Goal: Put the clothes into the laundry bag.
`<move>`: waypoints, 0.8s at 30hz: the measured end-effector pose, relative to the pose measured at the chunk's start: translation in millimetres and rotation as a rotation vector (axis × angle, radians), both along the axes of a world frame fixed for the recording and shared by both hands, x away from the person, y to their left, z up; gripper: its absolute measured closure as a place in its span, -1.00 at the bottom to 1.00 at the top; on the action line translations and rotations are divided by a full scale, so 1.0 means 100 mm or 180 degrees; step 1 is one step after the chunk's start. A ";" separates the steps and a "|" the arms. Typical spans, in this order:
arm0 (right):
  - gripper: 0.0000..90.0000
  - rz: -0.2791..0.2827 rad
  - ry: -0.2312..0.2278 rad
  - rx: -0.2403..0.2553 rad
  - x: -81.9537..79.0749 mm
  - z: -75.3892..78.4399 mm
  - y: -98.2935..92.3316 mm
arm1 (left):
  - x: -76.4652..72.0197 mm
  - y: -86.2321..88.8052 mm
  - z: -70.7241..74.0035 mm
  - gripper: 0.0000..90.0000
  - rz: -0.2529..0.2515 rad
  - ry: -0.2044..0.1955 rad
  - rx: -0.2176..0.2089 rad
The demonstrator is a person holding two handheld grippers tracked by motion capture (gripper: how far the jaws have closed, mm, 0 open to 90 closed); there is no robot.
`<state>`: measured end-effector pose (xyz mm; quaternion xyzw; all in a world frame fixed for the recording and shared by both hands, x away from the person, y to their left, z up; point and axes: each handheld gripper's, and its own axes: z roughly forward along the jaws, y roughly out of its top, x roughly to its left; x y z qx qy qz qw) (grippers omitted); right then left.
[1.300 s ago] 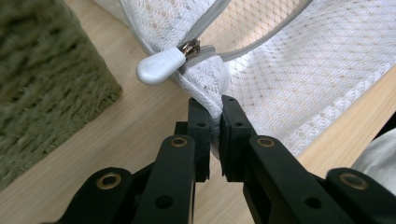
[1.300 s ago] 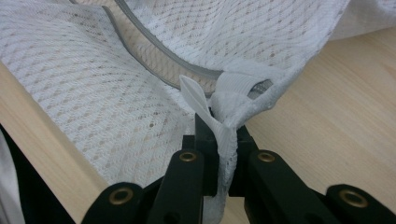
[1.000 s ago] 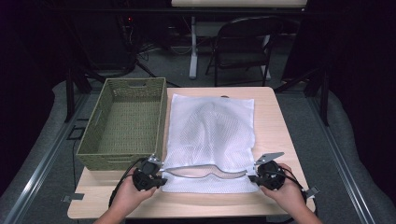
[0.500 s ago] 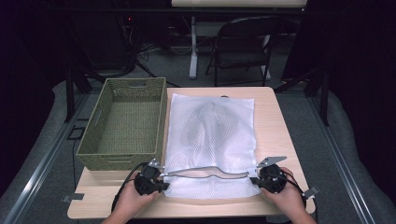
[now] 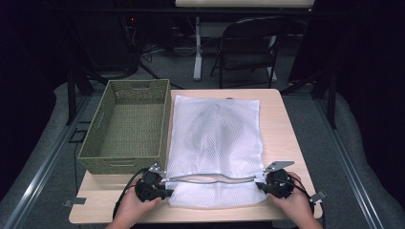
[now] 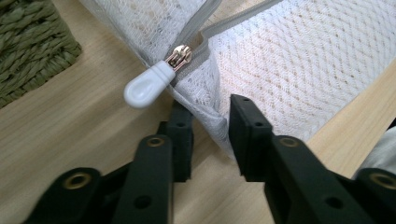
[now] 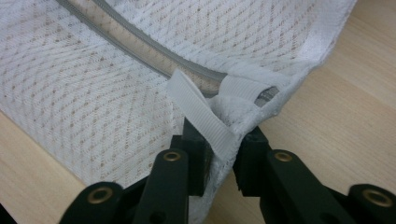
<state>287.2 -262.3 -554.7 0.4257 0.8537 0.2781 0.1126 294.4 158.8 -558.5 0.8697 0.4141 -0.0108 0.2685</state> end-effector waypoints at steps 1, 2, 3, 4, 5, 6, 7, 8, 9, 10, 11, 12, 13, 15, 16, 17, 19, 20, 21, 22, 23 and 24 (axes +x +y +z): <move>0.63 -0.0016 -0.0026 0.0011 -0.01 0.00 0.00 | 0.00 0.00 0.00 0.51 0.0000 0.0000 0.0000; 0.59 -0.0025 -0.0046 0.0011 -0.01 0.00 0.01 | 0.00 0.01 0.00 0.47 -0.0003 -0.0018 0.0006; 0.59 -0.0025 -0.0046 0.0011 -0.01 0.00 0.01 | 0.00 0.01 0.00 0.42 -0.0003 -0.0018 0.0006; 0.54 -0.0014 -0.0047 0.0009 -0.01 0.01 0.00 | -0.01 0.01 0.00 0.42 0.0005 -0.0019 0.0002; 0.48 -0.0019 -0.0055 0.0033 -0.02 0.01 0.00 | -0.01 0.02 0.00 0.36 0.0016 -0.0021 0.0003; 0.43 -0.0022 -0.0062 0.0027 -0.02 0.02 0.00 | -0.01 0.02 0.00 0.31 0.0028 -0.0023 0.0003; 0.40 -0.0025 -0.0060 0.0020 -0.02 0.02 0.00 | -0.01 0.02 0.00 0.29 0.0028 -0.0023 0.0003; 0.37 -0.0038 -0.0064 0.0011 -0.03 0.02 0.00 | 0.00 0.02 0.01 0.26 0.0037 -0.0023 0.0002; 0.37 -0.0038 -0.0064 0.0011 -0.03 0.02 0.00 | 0.00 0.02 0.01 0.23 0.0037 -0.0023 0.0002; 0.34 -0.0036 -0.0067 0.0008 -0.03 0.02 0.00 | 0.00 0.02 0.01 0.23 0.0032 -0.0044 0.0005; 0.29 -0.0036 -0.0071 0.0018 -0.04 0.02 0.00 | 0.00 0.02 0.01 0.19 0.0037 -0.0046 0.0000; 0.24 -0.0028 -0.0078 0.0000 -0.04 0.02 -0.01 | 0.00 0.03 0.02 0.12 0.0051 -0.0066 0.0013; 0.24 -0.0028 -0.0078 0.0000 -0.04 0.02 -0.01 | 0.00 0.03 0.02 0.08 0.0051 -0.0066 0.0013; 0.18 -0.0059 -0.0107 -0.0006 -0.05 0.03 -0.01 | 0.00 0.04 0.03 0.01 0.0071 -0.0092 0.0029; 0.14 -0.0073 -0.0119 -0.0021 -0.06 0.03 -0.02 | 0.00 0.05 0.04 -0.01 0.0095 -0.0106 0.0029; 0.14 -0.0073 -0.0119 -0.0021 -0.06 0.03 -0.02 | 0.00 0.05 0.04 -0.03 0.0095 -0.0106 0.0029; 0.11 -0.0084 -0.0087 0.0014 -0.05 0.03 -0.04 | 0.00 0.05 0.04 -0.06 0.0114 -0.0112 0.0023; 0.10 -0.0088 -0.0070 -0.0002 -0.05 0.03 -0.04 | 0.00 0.06 0.05 -0.08 0.0125 -0.0135 0.0035; 0.10 -0.0088 -0.0070 -0.0002 -0.05 0.03 -0.04 | 0.00 0.06 0.05 -0.09 0.0125 -0.0135 0.0035; 0.09 -0.0087 -0.0063 -0.0008 -0.05 0.03 -0.05 | 0.00 0.06 0.06 -0.09 0.0134 -0.0149 0.0031; 0.07 -0.0086 -0.0059 -0.0010 -0.05 0.03 -0.05 | 0.00 0.07 0.07 -0.10 0.0137 -0.0163 0.0037; 0.04 -0.0105 -0.0076 -0.0007 -0.05 0.03 -0.05 | 0.00 0.08 0.09 -0.12 0.0141 -0.0173 0.0032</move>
